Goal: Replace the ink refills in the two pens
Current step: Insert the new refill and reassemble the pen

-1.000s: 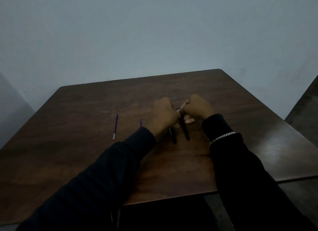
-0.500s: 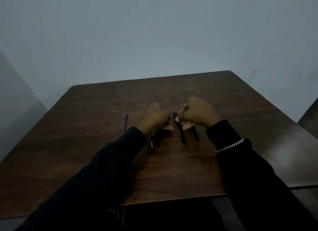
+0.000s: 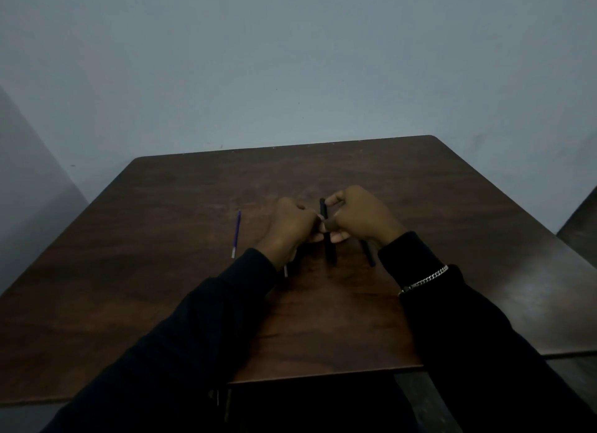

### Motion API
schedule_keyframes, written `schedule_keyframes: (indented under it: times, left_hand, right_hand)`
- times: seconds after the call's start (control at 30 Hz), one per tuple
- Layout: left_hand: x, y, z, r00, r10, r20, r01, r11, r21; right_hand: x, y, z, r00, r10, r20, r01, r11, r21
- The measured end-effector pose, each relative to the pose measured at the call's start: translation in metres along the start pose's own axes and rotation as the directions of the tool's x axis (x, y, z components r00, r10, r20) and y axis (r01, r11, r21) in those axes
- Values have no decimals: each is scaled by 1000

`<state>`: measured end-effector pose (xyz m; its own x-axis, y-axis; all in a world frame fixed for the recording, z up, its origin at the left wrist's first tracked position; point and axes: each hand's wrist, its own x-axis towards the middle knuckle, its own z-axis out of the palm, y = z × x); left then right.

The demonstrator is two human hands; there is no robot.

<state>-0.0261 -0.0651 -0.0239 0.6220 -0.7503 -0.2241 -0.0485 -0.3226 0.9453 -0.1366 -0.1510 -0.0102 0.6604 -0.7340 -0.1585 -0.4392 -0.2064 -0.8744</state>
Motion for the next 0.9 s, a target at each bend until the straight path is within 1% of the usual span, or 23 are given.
schedule_keyframes:
  times: [0.1,0.17,0.23,0.3,0.37,0.43,0.57,0.7,0.8,0.83,0.9]
  left_hand:
    - [-3,2,-10,998,55,23,-53,995,-85]
    - [-6,3,-19,992,119,52,-114,990,-87]
    - [-6,2,-29,981,181,71,-176,982,-68]
    - [-7,-1,-40,960,267,81,-270,963,22]
    - [-7,-5,-50,920,384,80,-393,902,182]
    - [-7,-9,-59,876,473,94,-480,835,270]
    - [-14,-15,-66,811,553,192,-585,753,301]
    - [-13,-30,-67,745,639,190,-659,661,359]
    - [-3,-39,-68,659,728,190,-729,557,399]
    - [-2,-41,-69,638,748,183,-743,536,401]
    - [-1,-44,-69,618,768,169,-760,529,377]
  right_hand:
    - [1,2,-1,997,-75,-17,76,991,110]
    - [0,1,-1,991,-132,-10,131,973,192]
    - [-3,-2,2,983,-183,8,175,954,242]
    - [-7,-5,6,974,-226,27,211,941,264]
    - [-10,-7,9,965,-262,34,242,928,285]
    - [-10,-8,10,955,-297,28,276,915,294]
    - [-8,-8,11,936,-351,15,326,885,333]
    - [-9,-8,14,921,-389,18,358,864,353]
    - [-7,-7,16,911,-412,-15,392,854,343]
    - [-6,-7,16,906,-423,-23,405,850,337]
    - [-6,-6,17,897,-442,-23,424,843,330]
